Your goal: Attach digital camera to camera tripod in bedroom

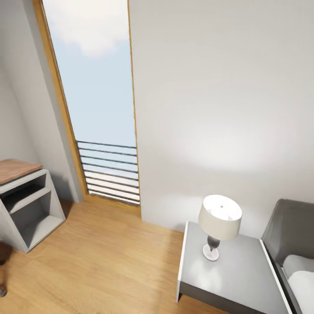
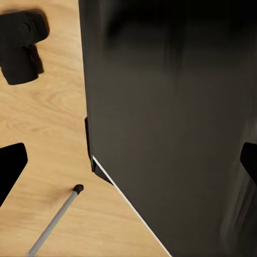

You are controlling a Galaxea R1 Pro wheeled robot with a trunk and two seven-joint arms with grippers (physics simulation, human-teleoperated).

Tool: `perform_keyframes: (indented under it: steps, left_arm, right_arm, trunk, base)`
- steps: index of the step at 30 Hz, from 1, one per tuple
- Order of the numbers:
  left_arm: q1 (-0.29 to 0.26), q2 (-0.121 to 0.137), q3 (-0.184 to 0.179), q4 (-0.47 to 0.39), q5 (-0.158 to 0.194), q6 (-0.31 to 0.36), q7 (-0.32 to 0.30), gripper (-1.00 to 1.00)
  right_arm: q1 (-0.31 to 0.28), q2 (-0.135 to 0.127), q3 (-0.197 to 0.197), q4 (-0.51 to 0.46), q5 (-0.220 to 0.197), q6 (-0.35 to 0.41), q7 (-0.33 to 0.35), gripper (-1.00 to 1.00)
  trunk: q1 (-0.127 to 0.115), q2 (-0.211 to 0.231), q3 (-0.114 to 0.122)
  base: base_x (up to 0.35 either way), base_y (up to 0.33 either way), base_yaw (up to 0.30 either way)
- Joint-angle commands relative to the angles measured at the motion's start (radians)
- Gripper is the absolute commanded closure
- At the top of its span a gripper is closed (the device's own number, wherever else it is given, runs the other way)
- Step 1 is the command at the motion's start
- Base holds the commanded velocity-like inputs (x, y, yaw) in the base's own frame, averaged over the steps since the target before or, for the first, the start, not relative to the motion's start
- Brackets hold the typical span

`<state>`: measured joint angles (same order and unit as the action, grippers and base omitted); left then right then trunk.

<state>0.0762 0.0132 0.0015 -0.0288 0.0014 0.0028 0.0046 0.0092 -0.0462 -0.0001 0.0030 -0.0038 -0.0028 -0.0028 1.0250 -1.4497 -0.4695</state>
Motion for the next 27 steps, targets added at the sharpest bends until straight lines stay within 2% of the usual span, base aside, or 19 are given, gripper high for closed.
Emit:
perform_keyframes:
  steps: [1, 27]
  left_arm:
    - [0.001, 0.0, 0.0, -0.002, 0.0, 0.0, 0.0, -1.0]
    - [0.001, -0.001, 0.0, -0.002, 0.0, 0.0, 0.0, -1.0]
  right_arm:
    - [0.0, 0.0, 0.0, 0.0, 0.0, 0.0, 0.0, -1.0]
    - [0.0, 0.0, 0.0, 0.001, -0.001, 0.0, 0.0, -1.0]
  trunk:
    - [0.0, 0.0, -0.001]
    - [0.0, 0.0, -0.001]
  base:
    - [0.0, 0.0, 0.286]
    - [0.0, 0.0, 0.285]
